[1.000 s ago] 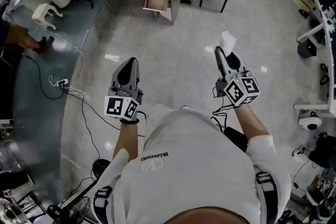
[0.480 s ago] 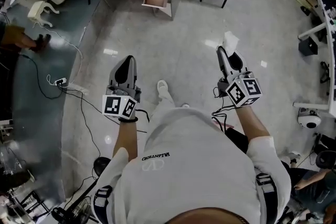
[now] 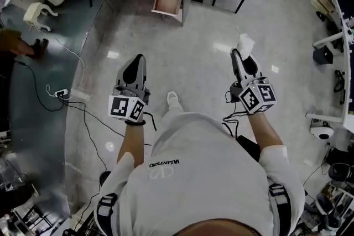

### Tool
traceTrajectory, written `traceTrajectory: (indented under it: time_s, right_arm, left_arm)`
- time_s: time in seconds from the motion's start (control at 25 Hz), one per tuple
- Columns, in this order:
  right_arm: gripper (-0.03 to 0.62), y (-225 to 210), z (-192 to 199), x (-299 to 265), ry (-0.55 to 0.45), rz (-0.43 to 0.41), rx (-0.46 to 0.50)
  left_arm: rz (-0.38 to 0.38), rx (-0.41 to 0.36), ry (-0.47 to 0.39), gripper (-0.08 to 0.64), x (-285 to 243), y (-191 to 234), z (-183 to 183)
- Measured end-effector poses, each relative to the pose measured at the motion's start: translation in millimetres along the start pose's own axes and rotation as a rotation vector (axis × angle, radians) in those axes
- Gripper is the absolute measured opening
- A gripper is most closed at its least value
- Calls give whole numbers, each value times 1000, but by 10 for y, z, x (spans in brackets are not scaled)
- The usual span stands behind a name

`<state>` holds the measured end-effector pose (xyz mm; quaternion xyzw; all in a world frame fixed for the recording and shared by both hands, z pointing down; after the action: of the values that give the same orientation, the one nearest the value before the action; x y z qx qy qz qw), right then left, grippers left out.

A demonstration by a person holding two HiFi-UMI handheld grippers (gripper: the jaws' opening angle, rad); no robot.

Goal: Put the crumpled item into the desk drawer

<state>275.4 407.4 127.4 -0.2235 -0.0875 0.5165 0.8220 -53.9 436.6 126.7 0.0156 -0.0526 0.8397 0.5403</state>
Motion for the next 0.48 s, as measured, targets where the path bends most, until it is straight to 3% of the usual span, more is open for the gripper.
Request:
traceTrajectory:
  time_s: [0.48]
  right_arm:
    - [110, 372, 131, -1285, 8, 11, -10]
  left_arm:
    - [55, 14, 6, -2, -631, 1132, 209]
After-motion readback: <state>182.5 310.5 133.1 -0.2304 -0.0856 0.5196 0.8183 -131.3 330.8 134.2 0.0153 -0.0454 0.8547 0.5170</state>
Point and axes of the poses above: the fingertips, and each gripper's own axes: x backward along the fingers, y to its left, z out of its underside, the point moved 3 cm from there along x, backward along the fingers, and after that the axes turned 11 degrees about -x, right-handed, at the moved point
